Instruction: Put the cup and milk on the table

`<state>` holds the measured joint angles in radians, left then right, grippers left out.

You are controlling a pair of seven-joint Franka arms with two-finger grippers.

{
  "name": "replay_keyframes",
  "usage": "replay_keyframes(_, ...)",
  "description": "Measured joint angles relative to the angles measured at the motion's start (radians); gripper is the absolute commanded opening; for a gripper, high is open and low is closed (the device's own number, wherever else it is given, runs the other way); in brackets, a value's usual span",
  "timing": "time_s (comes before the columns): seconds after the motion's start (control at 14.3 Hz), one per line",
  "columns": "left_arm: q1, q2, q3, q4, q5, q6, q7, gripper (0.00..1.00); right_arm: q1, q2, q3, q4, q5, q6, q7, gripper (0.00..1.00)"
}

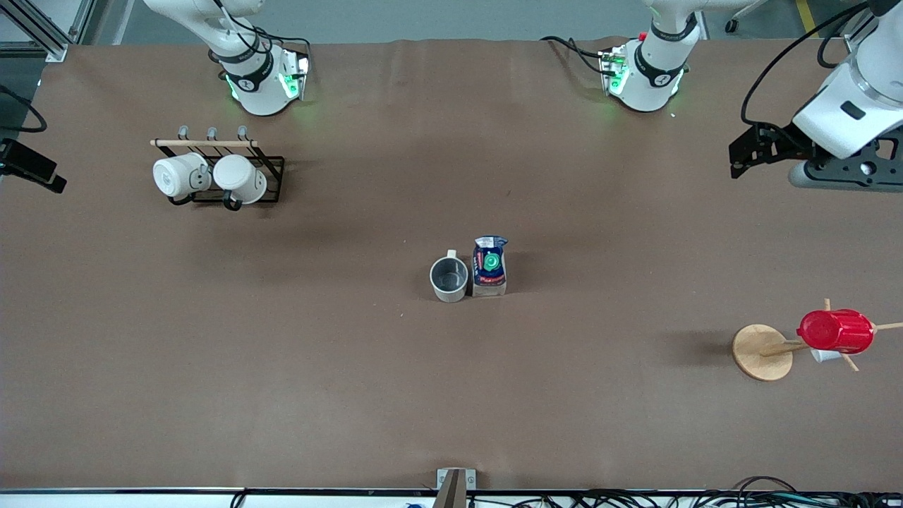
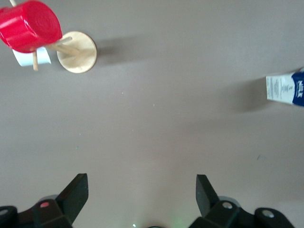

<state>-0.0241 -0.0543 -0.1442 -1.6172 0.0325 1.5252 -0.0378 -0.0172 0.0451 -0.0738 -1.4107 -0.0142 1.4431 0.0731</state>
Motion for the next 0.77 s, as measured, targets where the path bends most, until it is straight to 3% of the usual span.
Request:
replay_keyframes(0.21, -0.011, -0.046, 0.018, -0.048, -0.002, 0.005, 0.003, 1.00, 0.000, 0.000, -0.003, 0.000, 0.000, 0.000, 0.000, 1.00)
replay_keyframes(0.77, -0.011, -0.052, 0.027, -0.042, -0.002, 0.015, 0.003, 1.00, -0.018, 0.000, -0.009, 0.000, 0.003, -0.001, -0.040, 1.00)
